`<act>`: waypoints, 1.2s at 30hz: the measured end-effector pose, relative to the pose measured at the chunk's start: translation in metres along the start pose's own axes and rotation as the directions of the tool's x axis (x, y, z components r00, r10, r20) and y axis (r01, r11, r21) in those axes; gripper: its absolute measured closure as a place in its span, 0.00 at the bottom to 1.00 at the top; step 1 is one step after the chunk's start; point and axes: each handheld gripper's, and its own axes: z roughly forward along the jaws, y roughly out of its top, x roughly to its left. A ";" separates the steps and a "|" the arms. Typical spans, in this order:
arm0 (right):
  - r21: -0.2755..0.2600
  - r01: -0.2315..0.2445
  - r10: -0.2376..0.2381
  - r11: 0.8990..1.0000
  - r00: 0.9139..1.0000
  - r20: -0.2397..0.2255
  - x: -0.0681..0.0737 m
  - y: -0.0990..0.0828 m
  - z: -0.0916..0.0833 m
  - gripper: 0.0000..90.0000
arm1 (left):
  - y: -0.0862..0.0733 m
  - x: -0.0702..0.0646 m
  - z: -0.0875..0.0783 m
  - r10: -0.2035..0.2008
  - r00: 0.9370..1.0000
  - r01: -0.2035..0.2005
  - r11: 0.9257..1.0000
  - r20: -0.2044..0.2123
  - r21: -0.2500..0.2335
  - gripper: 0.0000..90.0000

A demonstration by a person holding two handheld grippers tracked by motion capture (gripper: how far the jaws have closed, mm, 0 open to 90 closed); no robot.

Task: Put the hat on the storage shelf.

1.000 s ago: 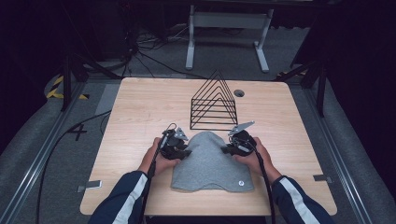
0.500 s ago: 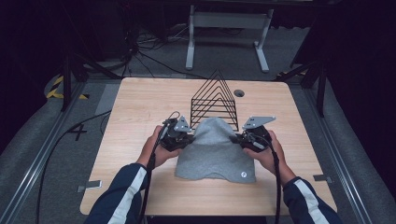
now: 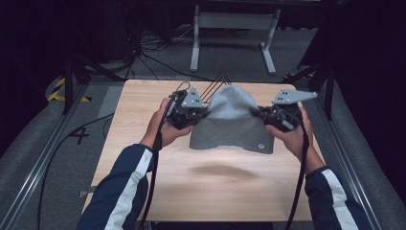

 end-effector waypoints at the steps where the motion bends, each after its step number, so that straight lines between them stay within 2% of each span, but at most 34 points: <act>1: -0.026 0.000 0.000 1.000 1.000 0.019 -0.006 0.013 -0.005 0.94 | 0.013 0.007 -0.005 0.001 1.000 -0.001 1.000 -0.014 -0.023 0.95; 2: -0.026 0.000 0.000 1.000 1.000 0.019 -0.006 0.013 -0.005 0.94 | 0.013 0.007 -0.005 0.001 1.000 -0.001 1.000 -0.014 -0.023 0.95; 4: -0.050 0.008 -0.006 0.999 0.999 0.039 -0.011 0.027 -0.009 0.94 | 0.025 0.015 -0.009 0.009 0.999 -0.011 0.999 -0.038 -0.043 0.95; 5: -0.063 0.008 -0.005 0.998 0.999 0.050 -0.015 0.033 -0.010 0.94 | 0.030 0.020 -0.011 -0.003 0.999 0.000 0.998 -0.041 -0.059 0.95; 10: -0.094 0.019 -0.010 0.995 0.995 0.095 -0.028 0.060 -0.011 0.94 | 0.050 0.040 -0.015 -0.006 0.996 0.000 0.997 -0.088 -0.074 0.95; 13: -0.103 0.021 -0.010 0.994 0.994 0.110 -0.035 0.072 -0.007 0.94 | 0.057 0.051 -0.013 -0.015 0.994 0.007 0.997 -0.112 -0.071 0.96; 18: -0.104 0.022 -0.009 0.994 0.992 0.129 -0.047 0.087 0.006 0.94 | 0.062 0.071 -0.007 -0.061 0.989 0.048 0.995 -0.138 -0.090 0.96; 27: -0.125 -0.014 0.031 0.992 0.991 0.129 -0.062 0.098 0.024 0.94 | 0.066 0.093 0.000 -0.088 0.981 0.073 0.993 -0.175 -0.092 0.96; 30: -0.131 -0.016 0.032 0.991 0.991 0.126 -0.064 0.101 0.029 0.94 | 0.069 0.098 -0.001 -0.095 0.981 0.079 0.992 -0.167 -0.101 0.96; 34: -0.126 -0.012 0.027 0.992 0.992 0.126 -0.067 0.102 0.035 0.94 | 0.066 0.103 0.003 -0.090 0.979 0.075 0.993 -0.183 -0.085 0.96; 36: -0.124 -0.016 0.031 0.992 0.993 0.118 -0.068 0.100 0.038 0.94 | 0.063 0.105 0.005 -0.105 0.980 0.091 0.992 -0.170 -0.089 0.96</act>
